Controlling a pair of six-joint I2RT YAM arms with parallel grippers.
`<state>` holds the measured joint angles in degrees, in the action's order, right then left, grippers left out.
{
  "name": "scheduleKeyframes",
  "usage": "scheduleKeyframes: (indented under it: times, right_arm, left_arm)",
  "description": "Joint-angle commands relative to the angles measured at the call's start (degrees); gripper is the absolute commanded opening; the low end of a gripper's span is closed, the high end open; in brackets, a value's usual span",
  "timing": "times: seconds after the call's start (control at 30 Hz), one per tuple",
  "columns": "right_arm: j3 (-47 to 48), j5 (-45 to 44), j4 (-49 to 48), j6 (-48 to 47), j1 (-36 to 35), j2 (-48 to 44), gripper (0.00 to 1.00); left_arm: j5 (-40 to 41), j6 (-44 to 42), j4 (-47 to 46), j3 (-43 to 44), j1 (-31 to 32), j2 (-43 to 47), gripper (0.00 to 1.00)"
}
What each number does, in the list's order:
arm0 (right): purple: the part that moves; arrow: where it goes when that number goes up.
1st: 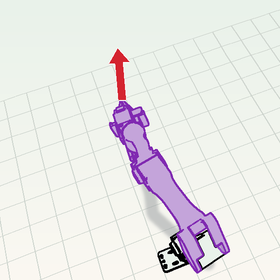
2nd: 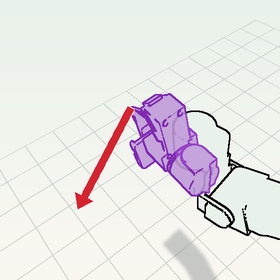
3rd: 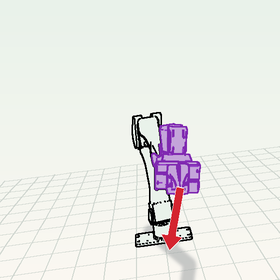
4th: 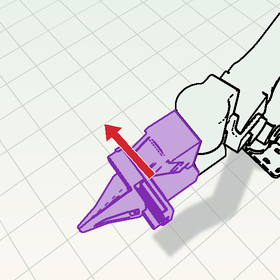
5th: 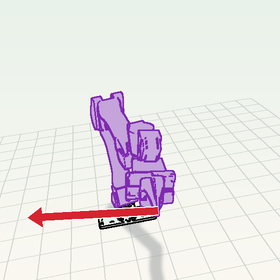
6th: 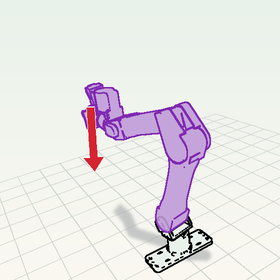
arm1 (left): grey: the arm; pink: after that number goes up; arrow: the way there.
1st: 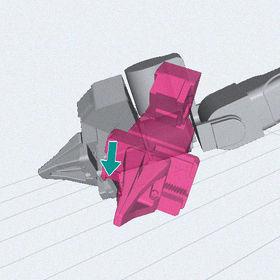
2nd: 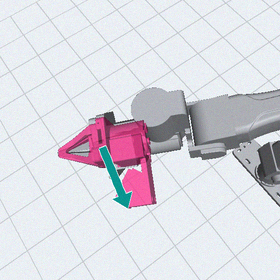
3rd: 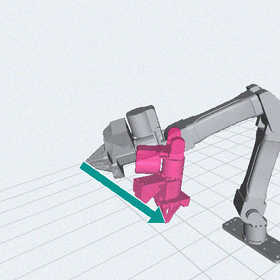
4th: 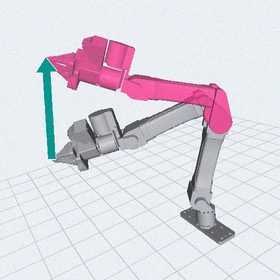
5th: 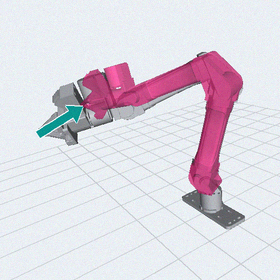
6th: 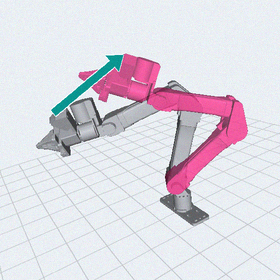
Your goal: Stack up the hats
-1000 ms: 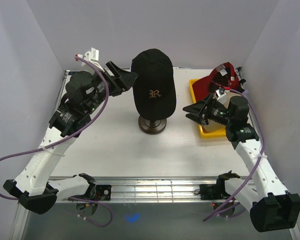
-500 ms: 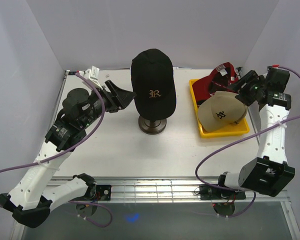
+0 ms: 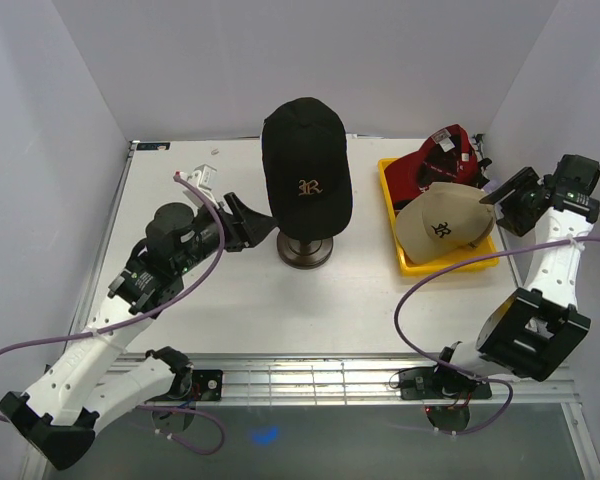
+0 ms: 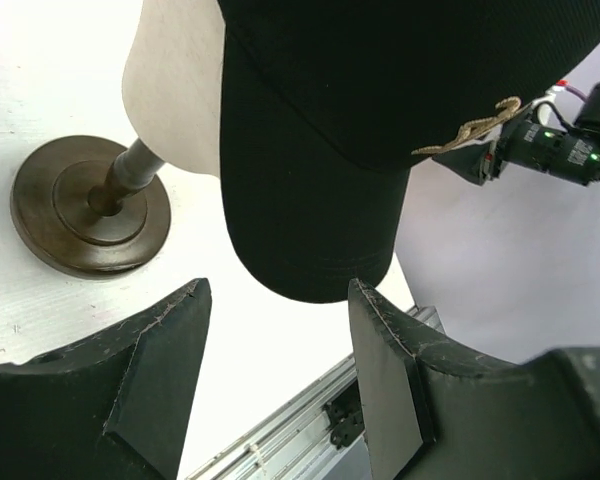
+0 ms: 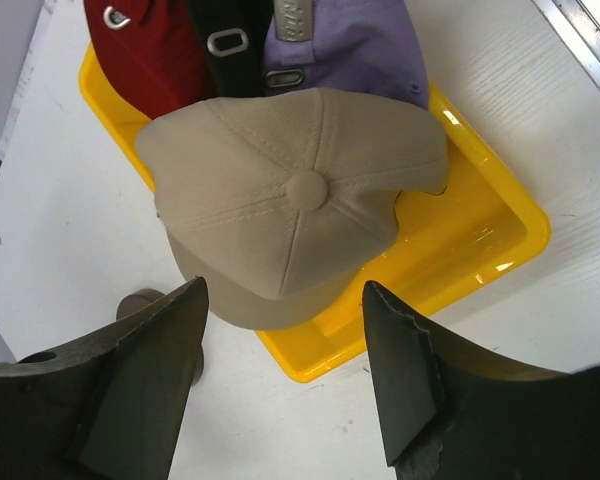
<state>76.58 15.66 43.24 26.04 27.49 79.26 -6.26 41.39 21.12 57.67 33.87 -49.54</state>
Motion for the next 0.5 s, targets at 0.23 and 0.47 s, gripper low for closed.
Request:
scheduleKeyframes:
  times: [0.23,0.47]
  right_arm:
    - [2.96,-0.19,-4.66,0.41,1.17,6.43,0.70]
    - [3.32,-0.10,-5.97,1.64,1.17,8.71,0.64]
  left_arm:
    - [-1.30,-1.66,-2.85,-2.56,-0.21,3.83,0.67]
    - [-1.65,-1.40,-4.07,-4.67,-0.29,4.28,0.68]
